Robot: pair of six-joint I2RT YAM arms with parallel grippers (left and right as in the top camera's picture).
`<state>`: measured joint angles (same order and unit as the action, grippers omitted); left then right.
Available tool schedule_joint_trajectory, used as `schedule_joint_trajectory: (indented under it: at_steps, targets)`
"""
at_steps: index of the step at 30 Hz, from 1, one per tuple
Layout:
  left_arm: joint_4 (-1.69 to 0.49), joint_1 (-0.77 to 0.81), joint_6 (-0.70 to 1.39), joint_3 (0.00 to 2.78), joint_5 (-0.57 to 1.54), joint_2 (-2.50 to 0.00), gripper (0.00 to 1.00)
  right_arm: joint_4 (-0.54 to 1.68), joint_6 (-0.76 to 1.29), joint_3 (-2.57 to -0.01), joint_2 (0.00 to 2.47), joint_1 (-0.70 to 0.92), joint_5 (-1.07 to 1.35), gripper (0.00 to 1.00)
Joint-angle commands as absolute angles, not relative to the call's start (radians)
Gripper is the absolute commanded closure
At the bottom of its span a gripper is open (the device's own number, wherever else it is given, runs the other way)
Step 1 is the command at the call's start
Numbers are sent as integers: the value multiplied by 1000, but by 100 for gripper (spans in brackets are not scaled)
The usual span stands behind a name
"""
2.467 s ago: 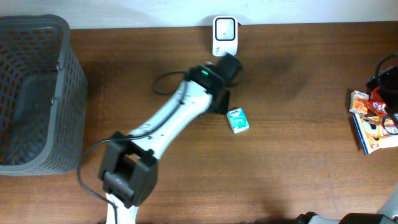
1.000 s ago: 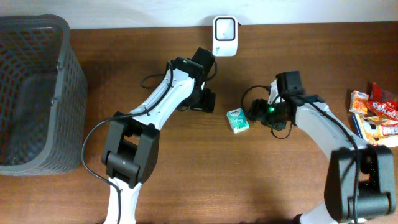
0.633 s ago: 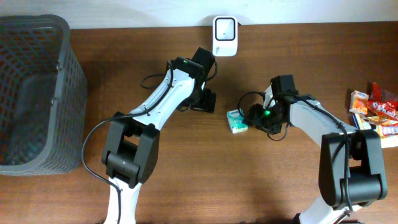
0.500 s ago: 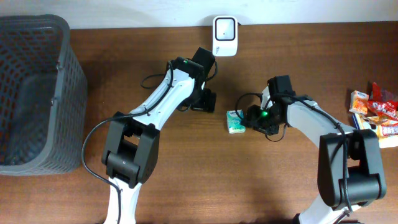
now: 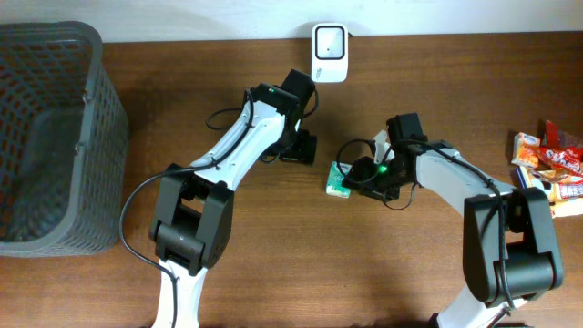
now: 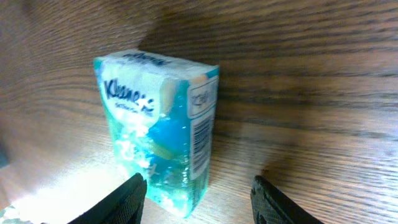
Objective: Scan the item barcode
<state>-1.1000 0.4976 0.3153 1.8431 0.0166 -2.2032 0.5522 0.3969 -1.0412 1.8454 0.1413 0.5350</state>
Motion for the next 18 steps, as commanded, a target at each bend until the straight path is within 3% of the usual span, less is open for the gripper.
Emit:
schedule_joint_trajectory:
  at_steps: [1, 16, 18]
  targets:
    - [-1101, 493, 329, 1850, 0, -2205, 8, 551, 402, -1034, 1858, 150, 624, 45]
    - [-1101, 492, 329, 1850, 3, -2205, 7, 453, 533, -986, 1859, 219, 521, 46]
    - [-1101, 492, 329, 1850, 3, -2205, 7, 450, 562, -986, 1859, 236, 482, 51]
